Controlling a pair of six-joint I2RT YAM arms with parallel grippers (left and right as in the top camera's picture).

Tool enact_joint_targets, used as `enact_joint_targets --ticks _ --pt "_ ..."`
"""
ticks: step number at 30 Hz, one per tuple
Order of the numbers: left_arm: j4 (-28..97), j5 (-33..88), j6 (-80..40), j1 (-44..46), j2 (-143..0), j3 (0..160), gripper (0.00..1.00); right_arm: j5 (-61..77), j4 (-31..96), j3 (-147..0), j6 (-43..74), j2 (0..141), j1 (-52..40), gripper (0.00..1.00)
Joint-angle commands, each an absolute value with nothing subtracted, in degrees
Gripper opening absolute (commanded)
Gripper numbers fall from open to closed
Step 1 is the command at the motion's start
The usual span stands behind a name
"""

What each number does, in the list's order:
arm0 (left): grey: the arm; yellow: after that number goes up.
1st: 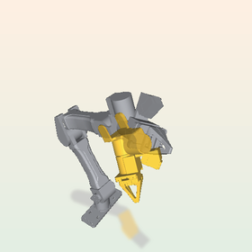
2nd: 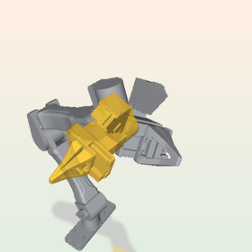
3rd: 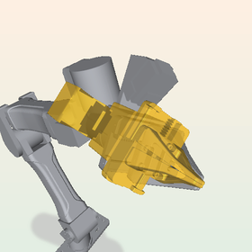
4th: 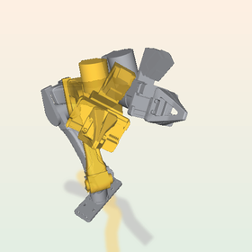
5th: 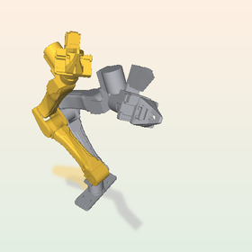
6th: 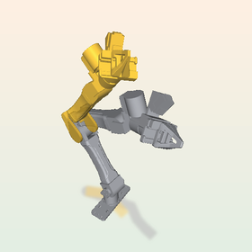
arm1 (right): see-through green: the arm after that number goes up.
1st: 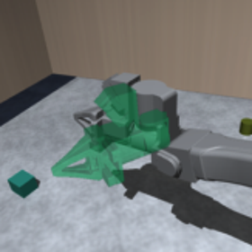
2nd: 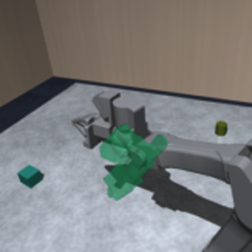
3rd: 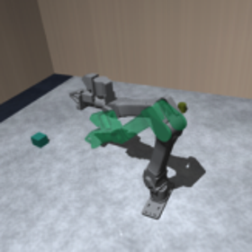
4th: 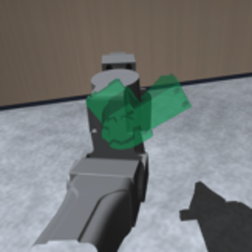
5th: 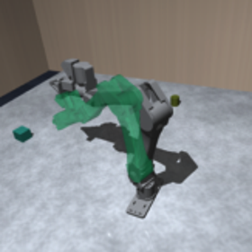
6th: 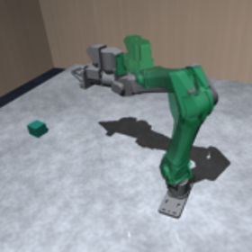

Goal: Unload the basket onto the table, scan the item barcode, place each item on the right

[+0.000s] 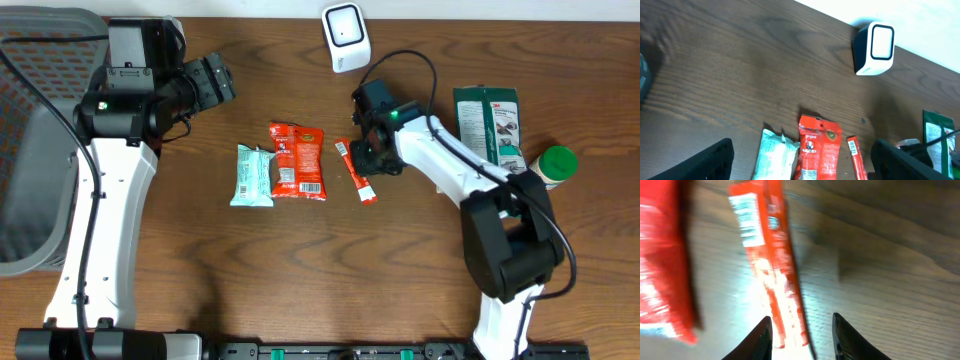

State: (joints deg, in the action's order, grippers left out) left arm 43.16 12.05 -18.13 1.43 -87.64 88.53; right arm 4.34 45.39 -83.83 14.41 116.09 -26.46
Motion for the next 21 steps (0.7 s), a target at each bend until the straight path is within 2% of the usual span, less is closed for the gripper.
enact_joint_targets --ticks 1,7,18,21 --pt "43.3 11.9 -17.7 1.3 -87.2 88.7 0.88 6.3 45.3 -83.7 13.2 115.1 -26.3 0.33" --pt "43.3 11.9 -17.7 1.3 -87.2 88.7 0.88 5.9 45.4 -82.7 13.2 115.4 -26.4 0.28" --pt "43.3 11.9 -17.7 1.3 -87.2 88.7 0.88 5.9 41.1 -77.0 10.2 115.4 -28.2 0.26" --pt "43.3 11.9 -17.7 1.3 -87.2 88.7 0.88 5.2 41.1 -77.0 9.0 115.4 -28.0 0.22"
